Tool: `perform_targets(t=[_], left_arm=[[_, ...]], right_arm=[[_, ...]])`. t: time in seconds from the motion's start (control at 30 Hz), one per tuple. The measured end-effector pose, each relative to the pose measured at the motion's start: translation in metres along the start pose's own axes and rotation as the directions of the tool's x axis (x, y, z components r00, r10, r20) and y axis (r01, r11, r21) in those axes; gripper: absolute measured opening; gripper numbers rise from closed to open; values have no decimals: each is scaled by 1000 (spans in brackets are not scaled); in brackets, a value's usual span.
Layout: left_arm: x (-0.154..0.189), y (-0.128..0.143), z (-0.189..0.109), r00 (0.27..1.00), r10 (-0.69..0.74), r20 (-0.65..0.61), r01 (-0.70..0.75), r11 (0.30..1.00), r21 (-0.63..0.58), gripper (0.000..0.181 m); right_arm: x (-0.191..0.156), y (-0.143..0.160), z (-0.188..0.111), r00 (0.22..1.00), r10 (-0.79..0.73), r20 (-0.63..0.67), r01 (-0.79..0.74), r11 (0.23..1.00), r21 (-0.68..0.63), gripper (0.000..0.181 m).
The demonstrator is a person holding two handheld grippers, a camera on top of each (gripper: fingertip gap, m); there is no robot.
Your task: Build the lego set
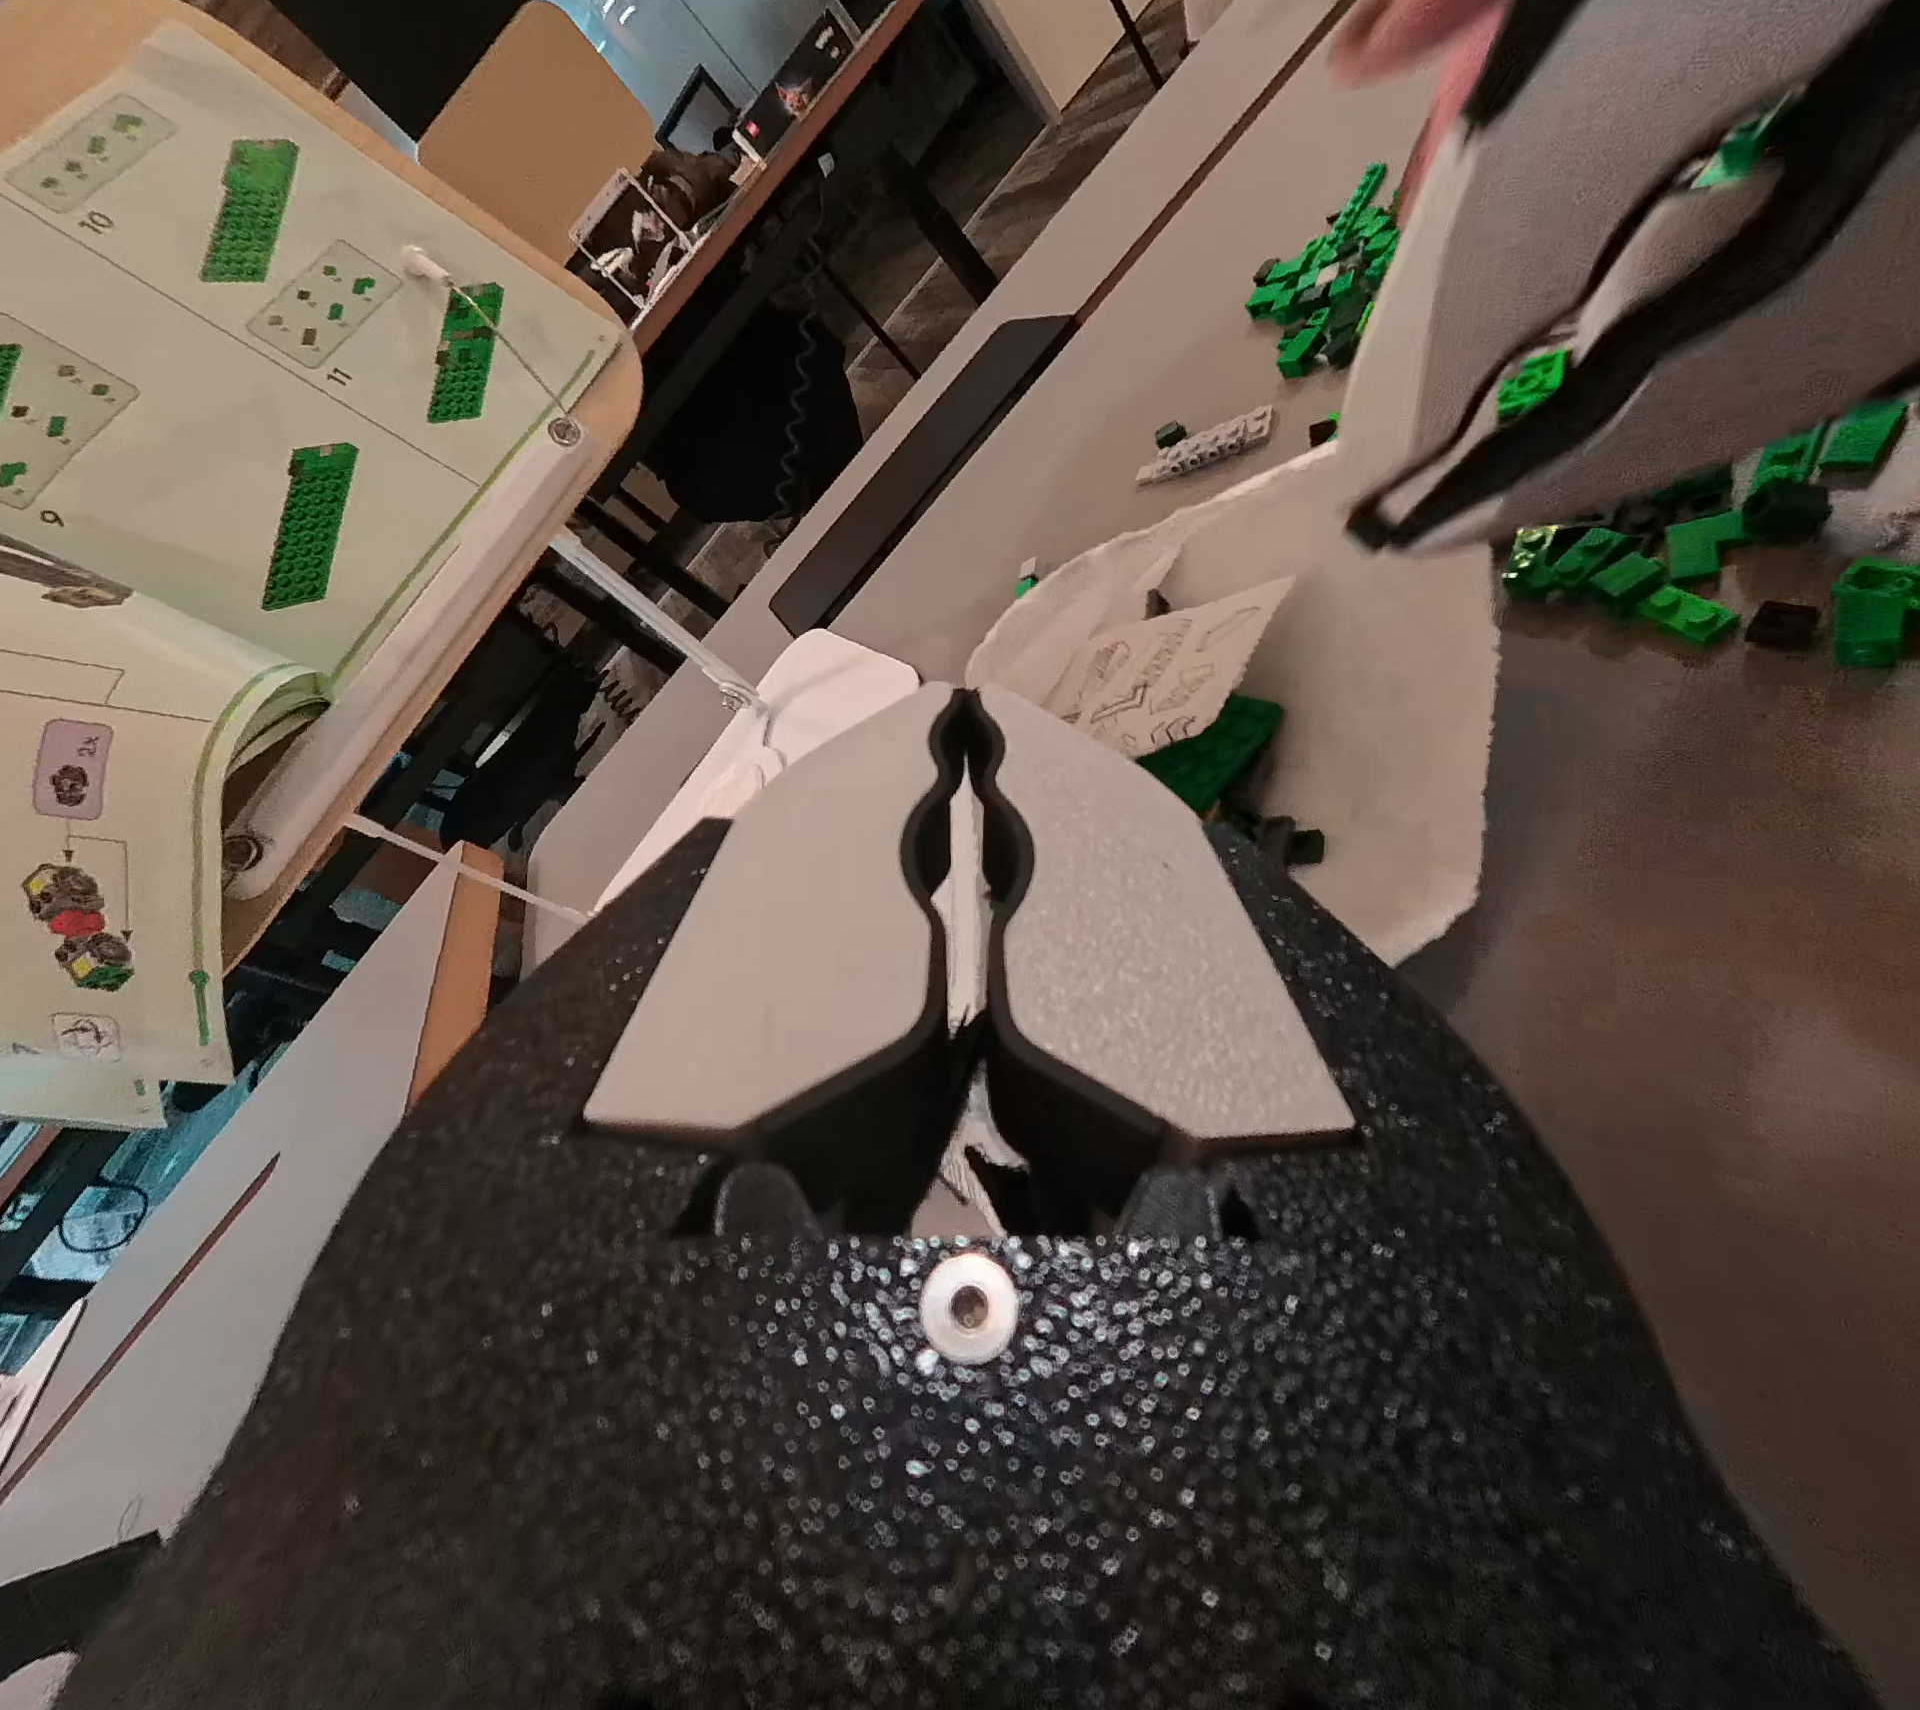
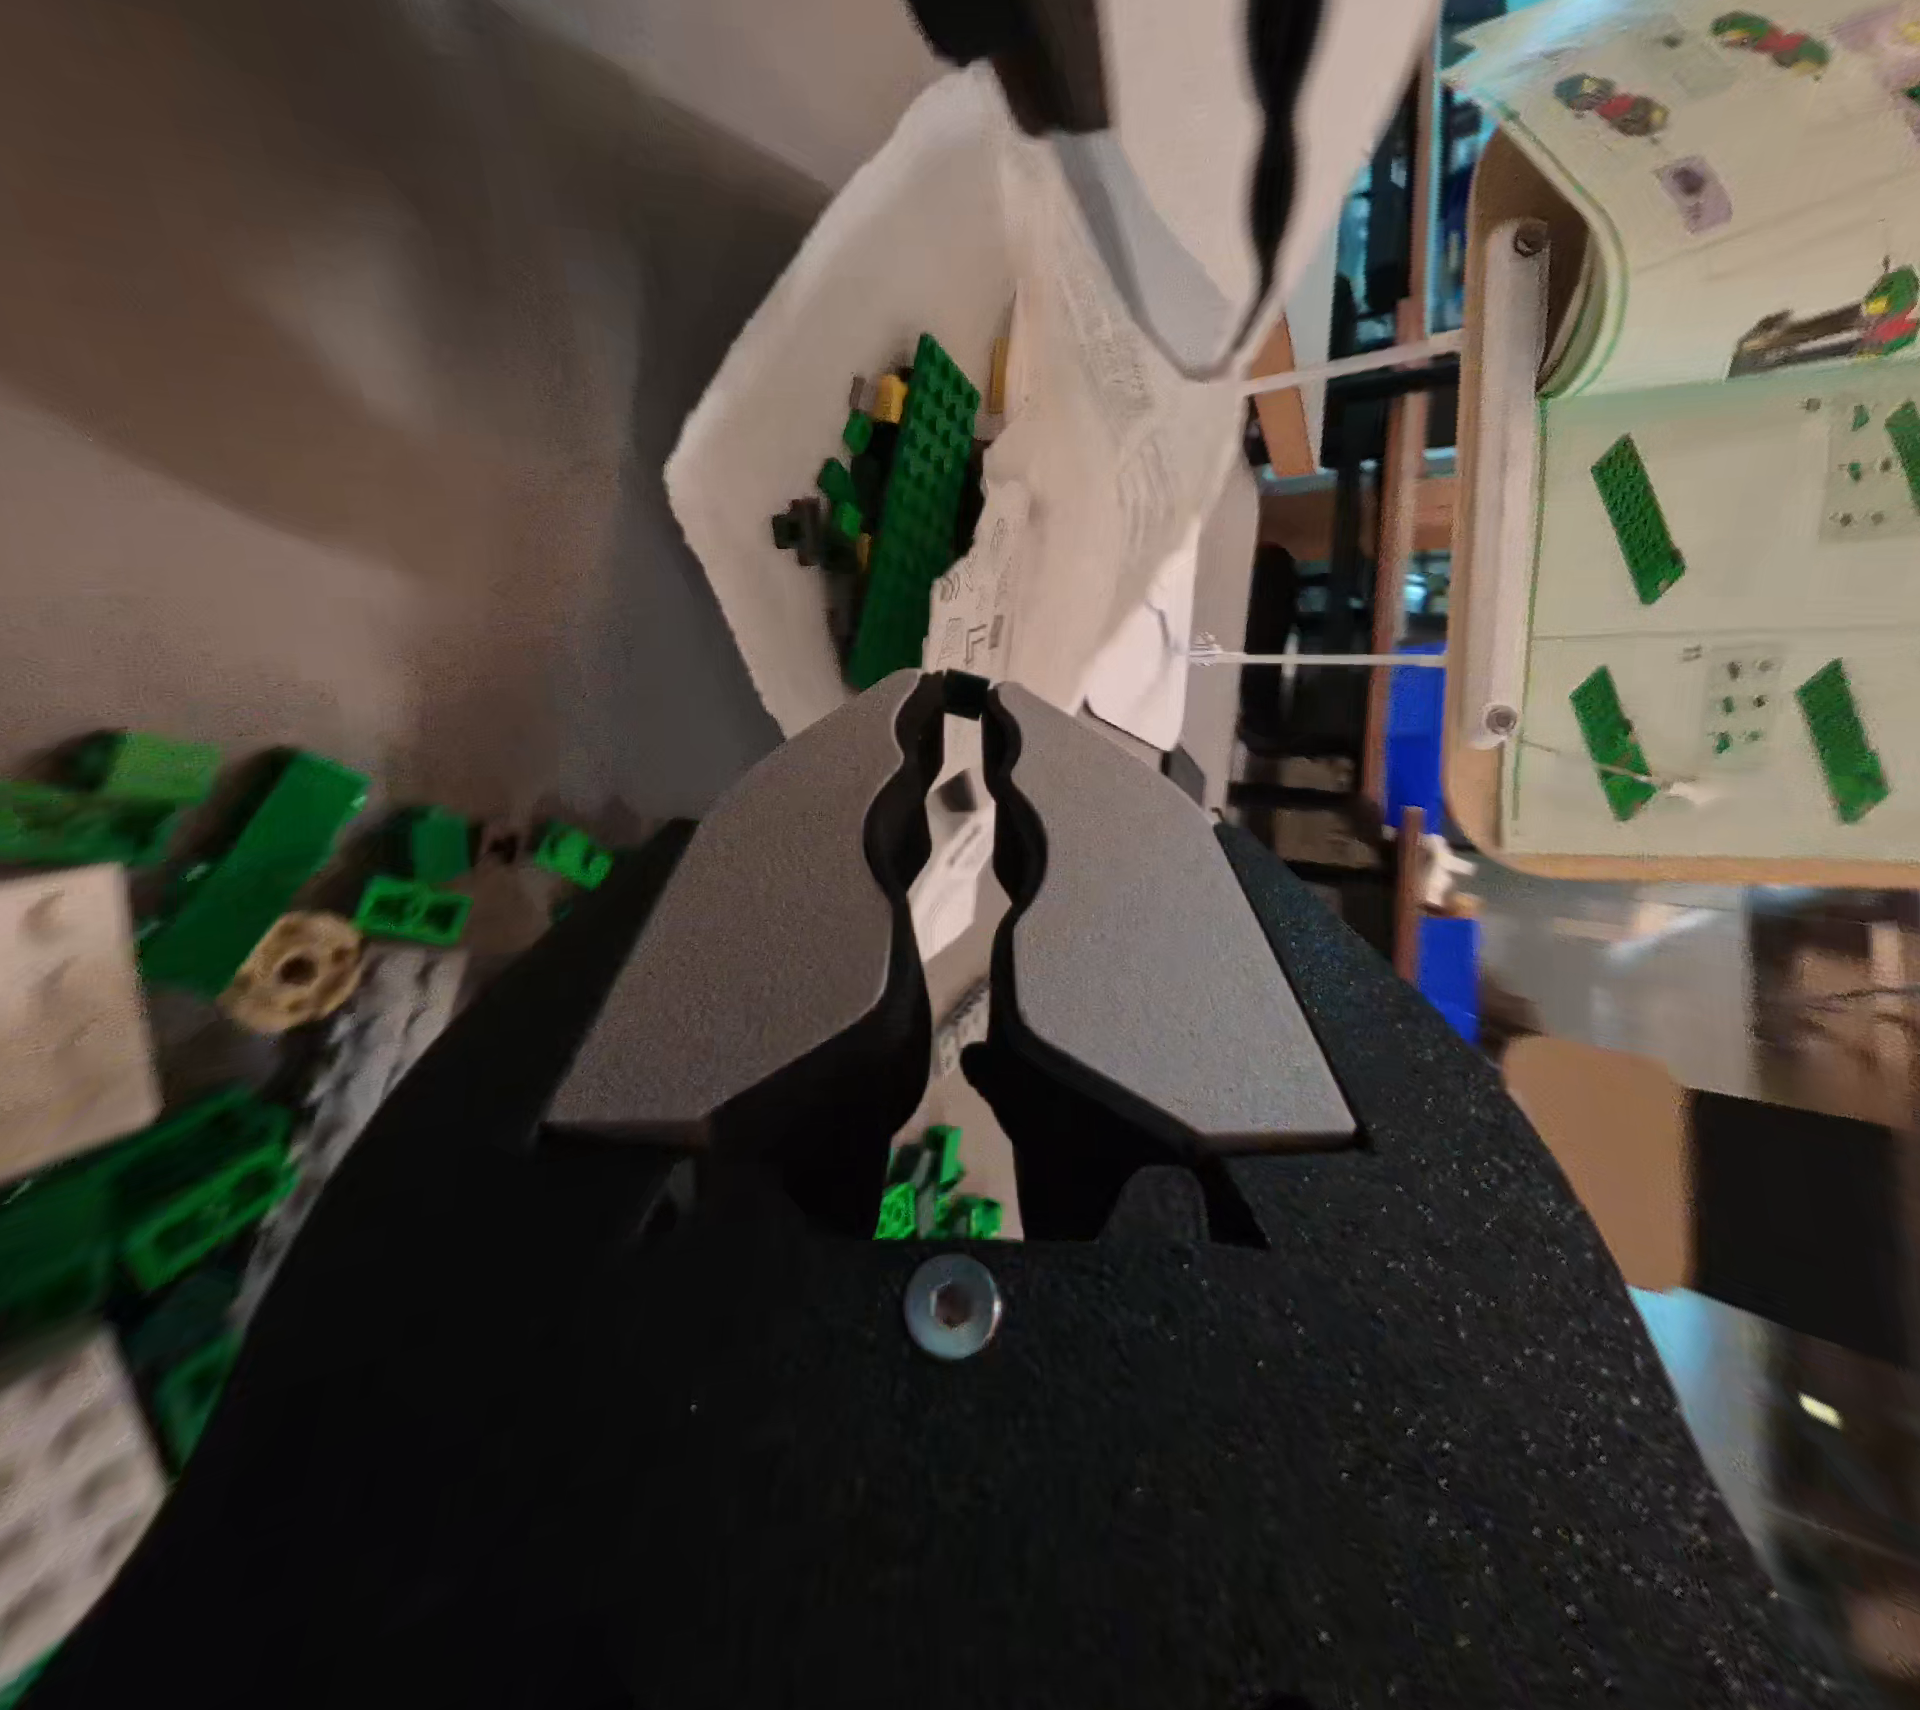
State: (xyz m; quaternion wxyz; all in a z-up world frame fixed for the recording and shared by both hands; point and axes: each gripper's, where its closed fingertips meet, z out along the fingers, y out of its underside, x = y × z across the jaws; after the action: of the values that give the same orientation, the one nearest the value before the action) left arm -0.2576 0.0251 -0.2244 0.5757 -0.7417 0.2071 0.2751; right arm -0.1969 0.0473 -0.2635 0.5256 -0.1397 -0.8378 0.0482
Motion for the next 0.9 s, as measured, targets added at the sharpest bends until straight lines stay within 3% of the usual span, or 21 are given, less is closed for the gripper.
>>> perform_targets(t=[0.17,0.23,0.43,0.5,0.57,0.67,0.7,0.8,0.9], left_arm=[[-1,-2,-1,1000,6,5,-6,1000,11,0],[0,-1,-1,1000,10,0,-10,1000,4,0],[0,0,-1,1000,12,2,-12,1000,-9,0],[-2,1,-1,1000,8,5,-8,1000,-12,0],[-3,1,-1,1000,6,8,-6,1000,-14,0],[-3,2,-1,1000,7,8,-7,1000,-14,0],[-3,1,-1,1000,9,6,-9,1000,-14,0],[-1,1,-1,1000,21,4,-21,1000,-12,0],[-1,2,-1,1000,25,1,-25,1000,-14,0]], right_arm=[[-12,3,28,998,-58,2,58,994,-89,9],[-17,3,27,999,-28,36,31,996,-78,22],[-5,-1,-11,957,258,135,-270,959,81,21],[14,20,-27,935,337,114,-347,934,89,17],[30,62,-37,906,410,109,-413,911,7,8],[13,125,-42,795,521,311,-475,853,-215,7],[3,140,-43,765,516,385,-438,856,-275,7],[-19,179,-39,783,382,491,-214,906,-365,6],[-32,185,-34,697,431,573,-219,889,-402,7]])
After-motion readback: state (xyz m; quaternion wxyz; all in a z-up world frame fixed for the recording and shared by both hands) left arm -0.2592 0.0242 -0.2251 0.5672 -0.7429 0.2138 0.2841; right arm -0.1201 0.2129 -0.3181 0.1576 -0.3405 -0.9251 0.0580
